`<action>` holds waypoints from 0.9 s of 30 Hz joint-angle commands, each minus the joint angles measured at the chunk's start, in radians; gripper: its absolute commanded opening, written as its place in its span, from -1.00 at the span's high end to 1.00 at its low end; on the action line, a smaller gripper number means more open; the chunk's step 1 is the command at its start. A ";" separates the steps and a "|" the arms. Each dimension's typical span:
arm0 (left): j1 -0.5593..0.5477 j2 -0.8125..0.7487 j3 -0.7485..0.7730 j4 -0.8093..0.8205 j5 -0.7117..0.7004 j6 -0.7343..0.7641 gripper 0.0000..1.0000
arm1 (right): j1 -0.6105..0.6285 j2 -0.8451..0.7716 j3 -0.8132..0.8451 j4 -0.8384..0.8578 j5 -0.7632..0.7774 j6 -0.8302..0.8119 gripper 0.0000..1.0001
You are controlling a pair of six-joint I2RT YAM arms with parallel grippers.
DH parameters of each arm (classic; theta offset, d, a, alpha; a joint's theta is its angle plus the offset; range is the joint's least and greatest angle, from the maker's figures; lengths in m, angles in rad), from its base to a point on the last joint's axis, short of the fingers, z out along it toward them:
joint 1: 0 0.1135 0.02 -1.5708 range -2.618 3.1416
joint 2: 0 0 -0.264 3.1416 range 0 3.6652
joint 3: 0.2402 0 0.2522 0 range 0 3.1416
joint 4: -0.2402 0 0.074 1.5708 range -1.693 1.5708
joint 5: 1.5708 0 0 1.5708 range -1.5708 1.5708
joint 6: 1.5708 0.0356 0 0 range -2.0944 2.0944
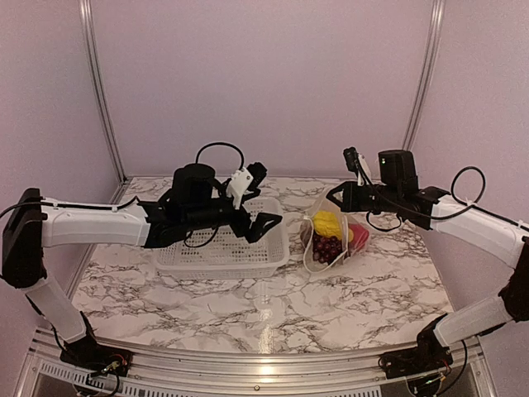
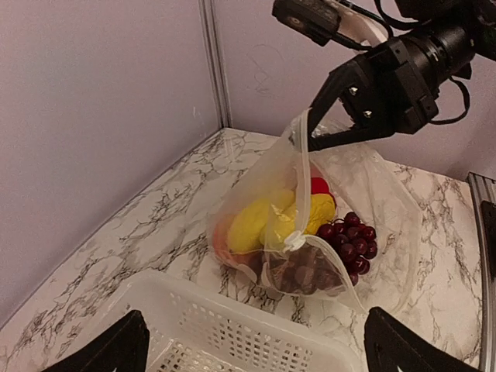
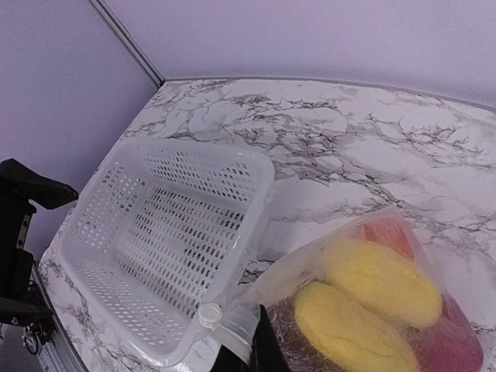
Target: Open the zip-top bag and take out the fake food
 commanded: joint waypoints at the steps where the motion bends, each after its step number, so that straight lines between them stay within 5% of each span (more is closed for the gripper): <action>1: -0.095 0.096 0.051 0.055 0.072 0.174 -0.98 | 0.010 -0.014 -0.015 0.060 -0.045 0.032 1.00; 6: -0.196 0.198 0.114 0.046 0.036 0.323 -0.78 | 0.013 -0.013 -0.061 0.103 -0.070 0.053 1.00; 16: -0.271 0.401 0.319 -0.087 -0.099 0.559 0.15 | 0.013 0.025 -0.087 0.131 -0.078 0.056 1.00; 27: -0.275 0.586 0.484 -0.224 -0.233 0.710 0.17 | 0.013 0.028 -0.092 0.136 -0.071 0.059 1.00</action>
